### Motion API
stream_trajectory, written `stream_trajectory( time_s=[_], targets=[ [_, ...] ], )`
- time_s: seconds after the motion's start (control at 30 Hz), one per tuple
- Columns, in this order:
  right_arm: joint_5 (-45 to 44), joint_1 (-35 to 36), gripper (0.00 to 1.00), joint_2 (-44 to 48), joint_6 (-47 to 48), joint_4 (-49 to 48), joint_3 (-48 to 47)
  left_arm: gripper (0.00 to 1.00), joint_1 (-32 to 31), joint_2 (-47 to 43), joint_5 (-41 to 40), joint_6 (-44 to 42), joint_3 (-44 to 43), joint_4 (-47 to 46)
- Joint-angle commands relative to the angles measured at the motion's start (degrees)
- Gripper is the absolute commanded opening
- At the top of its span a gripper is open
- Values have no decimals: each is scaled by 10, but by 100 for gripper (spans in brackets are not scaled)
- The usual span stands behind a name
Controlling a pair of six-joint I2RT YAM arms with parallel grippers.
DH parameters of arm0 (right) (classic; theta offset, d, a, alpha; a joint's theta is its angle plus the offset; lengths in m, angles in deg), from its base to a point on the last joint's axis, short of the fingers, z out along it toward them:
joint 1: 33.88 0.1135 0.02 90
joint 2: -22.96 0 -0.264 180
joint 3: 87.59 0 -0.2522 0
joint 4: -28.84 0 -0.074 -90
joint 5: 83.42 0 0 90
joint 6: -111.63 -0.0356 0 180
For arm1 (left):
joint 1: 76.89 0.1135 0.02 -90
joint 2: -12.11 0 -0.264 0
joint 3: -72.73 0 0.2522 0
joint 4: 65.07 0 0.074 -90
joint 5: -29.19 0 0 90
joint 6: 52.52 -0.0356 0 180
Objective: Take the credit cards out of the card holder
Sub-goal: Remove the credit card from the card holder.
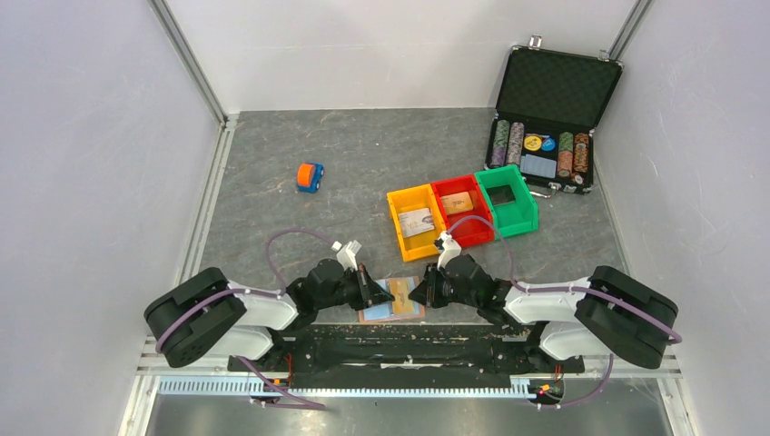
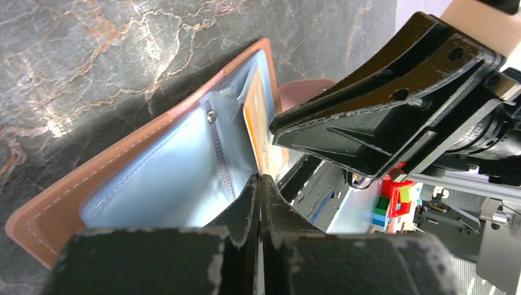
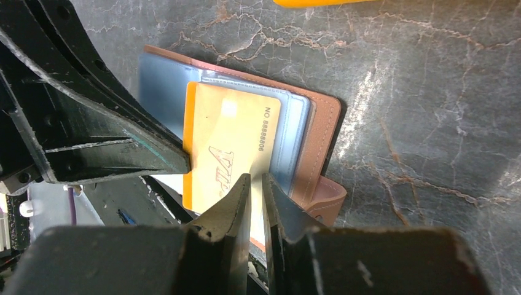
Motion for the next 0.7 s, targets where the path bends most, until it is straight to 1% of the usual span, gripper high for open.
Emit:
stream_trajectory(
  time_s=[0.0,0.23,0.47,0.67],
  targets=[
    [-3,2,15,-8,-2,0,9,2,1,-21,0,5,1,-32],
    [-8,2,15,0,-3,1,16,2,1,-29,-14,8,8,-16],
    [-11,2,15,2,-3,2,17,2,6,-76,-44,-5,6,81],
    [-11,2,15,3,-3,1,19,2,11,-107,-57,-16,7,124]
  ],
)
